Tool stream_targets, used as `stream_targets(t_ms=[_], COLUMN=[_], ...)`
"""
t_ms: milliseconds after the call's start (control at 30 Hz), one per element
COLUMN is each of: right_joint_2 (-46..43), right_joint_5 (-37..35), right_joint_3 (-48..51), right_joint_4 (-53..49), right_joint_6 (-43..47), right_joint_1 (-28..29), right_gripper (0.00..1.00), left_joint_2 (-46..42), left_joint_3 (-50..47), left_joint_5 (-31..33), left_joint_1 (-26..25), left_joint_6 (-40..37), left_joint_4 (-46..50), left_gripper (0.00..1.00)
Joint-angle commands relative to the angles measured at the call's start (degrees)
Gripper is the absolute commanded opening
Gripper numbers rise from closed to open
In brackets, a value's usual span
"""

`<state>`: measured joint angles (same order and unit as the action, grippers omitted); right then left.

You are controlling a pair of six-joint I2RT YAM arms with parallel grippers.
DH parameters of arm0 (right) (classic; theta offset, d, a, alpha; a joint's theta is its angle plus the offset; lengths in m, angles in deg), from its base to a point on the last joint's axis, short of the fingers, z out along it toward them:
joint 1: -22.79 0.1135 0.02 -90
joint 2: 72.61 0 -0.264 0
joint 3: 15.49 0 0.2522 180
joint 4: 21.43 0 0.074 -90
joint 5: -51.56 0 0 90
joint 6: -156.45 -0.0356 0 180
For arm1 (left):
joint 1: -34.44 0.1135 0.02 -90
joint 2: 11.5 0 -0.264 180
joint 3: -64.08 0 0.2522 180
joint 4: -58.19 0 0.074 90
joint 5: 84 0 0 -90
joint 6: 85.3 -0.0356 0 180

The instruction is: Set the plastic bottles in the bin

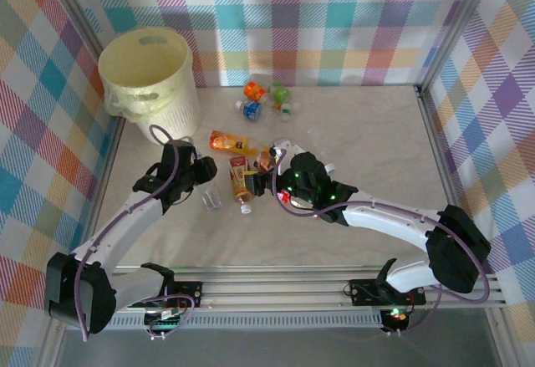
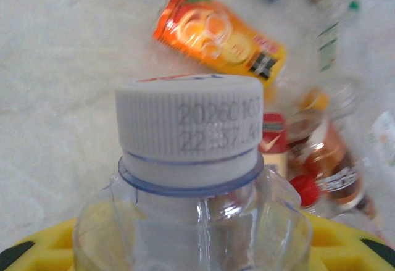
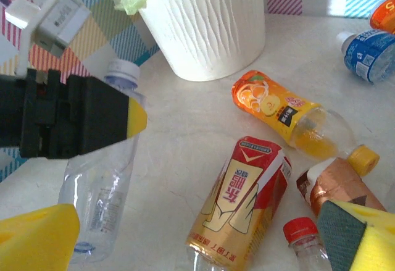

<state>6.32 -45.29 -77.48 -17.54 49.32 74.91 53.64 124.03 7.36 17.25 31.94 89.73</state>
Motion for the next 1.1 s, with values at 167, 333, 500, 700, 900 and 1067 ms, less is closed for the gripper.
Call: stream_targets(t_ms=[167,333,500,700,900,1067], right_joint_2=[-2.8,-3.7,-4.4,-5.7,-7.2,-8.0], right_joint_5=[-2.2,-1.7,-1.0,-1.1,-1.5,-1.4], right_joint_3=[-0.1,-0.1,0.1,1.2,2.3,2.4], right_joint_4=[4.4,2.6,1.5,2.0,1.3,-0.2], right_joint_6=[-0.7,-1.4,-2.1,-2.2,-2.3,-2.8], right_joint_1=[-0.1,-0.2,-0.2,-0.2,-0.2,-0.2], right_gripper=[1.0,1.0,1.0,1.0,1.0,1.0], left_joint_2=[0.2,2.7,5.8,10.8,15.9,20.2], left_joint_3=[10.8,18.6,27.1,35.8,42.4,48.0], left_joint_5=[-7.6,-4.6,0.9,8.3,12.1,15.3], left_joint_1=[6.9,8.4,9.3,9.9,11.4,12.6], left_joint_6=[1.6,0.0,-3.2,-6.4,-6.4,-6.2], left_joint_4=[-6.9,-5.6,-5.2,-8.1,-11.7,-14.8], left_gripper=[0.42,0.42,0.42,0.42,0.42,0.42])
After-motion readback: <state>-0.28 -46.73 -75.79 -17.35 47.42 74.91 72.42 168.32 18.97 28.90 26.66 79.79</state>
